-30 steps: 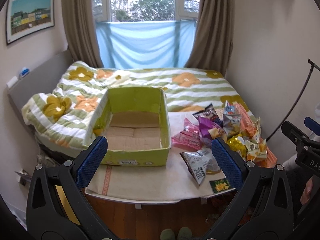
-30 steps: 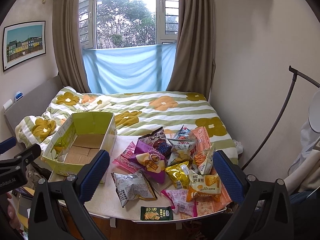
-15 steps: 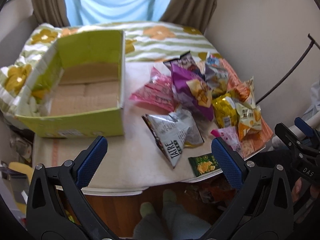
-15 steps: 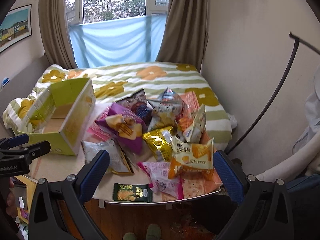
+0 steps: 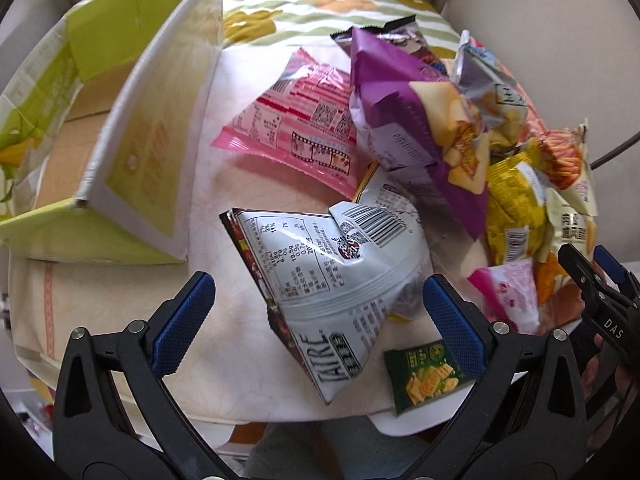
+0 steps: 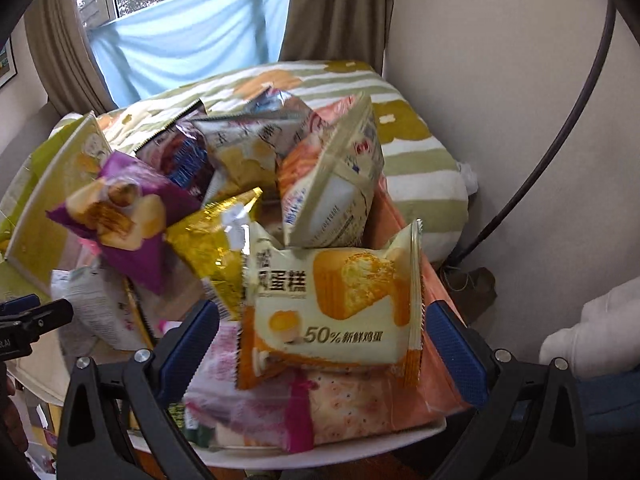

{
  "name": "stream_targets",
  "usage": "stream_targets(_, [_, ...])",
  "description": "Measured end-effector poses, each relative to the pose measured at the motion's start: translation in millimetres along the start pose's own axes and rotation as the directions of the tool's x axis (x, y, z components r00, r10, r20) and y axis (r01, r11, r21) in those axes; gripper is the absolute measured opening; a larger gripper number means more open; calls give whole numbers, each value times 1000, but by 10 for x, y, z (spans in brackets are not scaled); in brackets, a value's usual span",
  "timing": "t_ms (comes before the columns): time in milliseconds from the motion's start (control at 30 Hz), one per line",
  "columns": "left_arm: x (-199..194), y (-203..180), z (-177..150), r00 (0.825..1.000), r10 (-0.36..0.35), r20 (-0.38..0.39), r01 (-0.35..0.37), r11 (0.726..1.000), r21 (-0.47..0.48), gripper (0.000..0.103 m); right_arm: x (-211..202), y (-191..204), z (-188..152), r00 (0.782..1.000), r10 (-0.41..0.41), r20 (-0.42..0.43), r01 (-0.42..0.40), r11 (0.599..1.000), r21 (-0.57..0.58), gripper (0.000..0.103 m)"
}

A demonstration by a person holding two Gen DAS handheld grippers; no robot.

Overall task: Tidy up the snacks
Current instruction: 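Grasp the white TATRE chip bag with left gripper while right grasps chiffon cake packet, then carry both packets over the cardboard box and open both grippers to drop them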

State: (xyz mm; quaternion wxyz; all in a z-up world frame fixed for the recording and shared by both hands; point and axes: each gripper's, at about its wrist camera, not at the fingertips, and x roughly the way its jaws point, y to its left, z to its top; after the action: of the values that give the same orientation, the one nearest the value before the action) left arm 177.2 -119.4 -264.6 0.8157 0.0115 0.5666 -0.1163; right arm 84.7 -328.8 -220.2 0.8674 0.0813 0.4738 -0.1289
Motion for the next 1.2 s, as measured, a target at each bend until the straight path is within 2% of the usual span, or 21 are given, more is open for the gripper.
stream_targets(367, [293, -44, 89, 996, -71, -61, 69, 997, -23, 102, 307, 27, 84, 999, 26, -27, -28, 997, -66, 103])
stream_targets(467, [336, -40, 87, 992, -109, -64, 107, 993, -45, 92, 351, 41, 69, 999, 23, -27, -26, 996, -87, 103])
stream_targets(533, [336, -24, 51, 988, -141, -63, 137, 989, -58, 81, 365, 50, 67, 999, 25, -29, -27, 995, -95, 103])
stream_targets(633, [315, -7, 22, 984, -166, -61, 161, 985, -68, 74, 365, 44, 47, 999, 28, -25, -30, 995, -94, 103])
stream_targets(767, [266, 8, -4, 984, -171, -54, 167, 983, -70, 69, 356, 29, 40, 999, 33, -18, -35, 994, -99, 101])
stream_targets(967, [108, -4, -94, 987, -157, -30, 156, 986, -54, 69, 275, -15, -11, 999, 46, -11, -47, 994, -97, 91])
stream_targets(1033, [32, -15, -132, 988, -152, -21, 151, 987, -49, 68, 226, -57, -11, 999, 43, -1, -43, 996, -83, 80])
stream_targets(1200, [-177, -45, -213, 989, -150, 6, 150, 988, -42, 68, 109, -81, -30, 999, 49, 5, -49, 995, -86, 78])
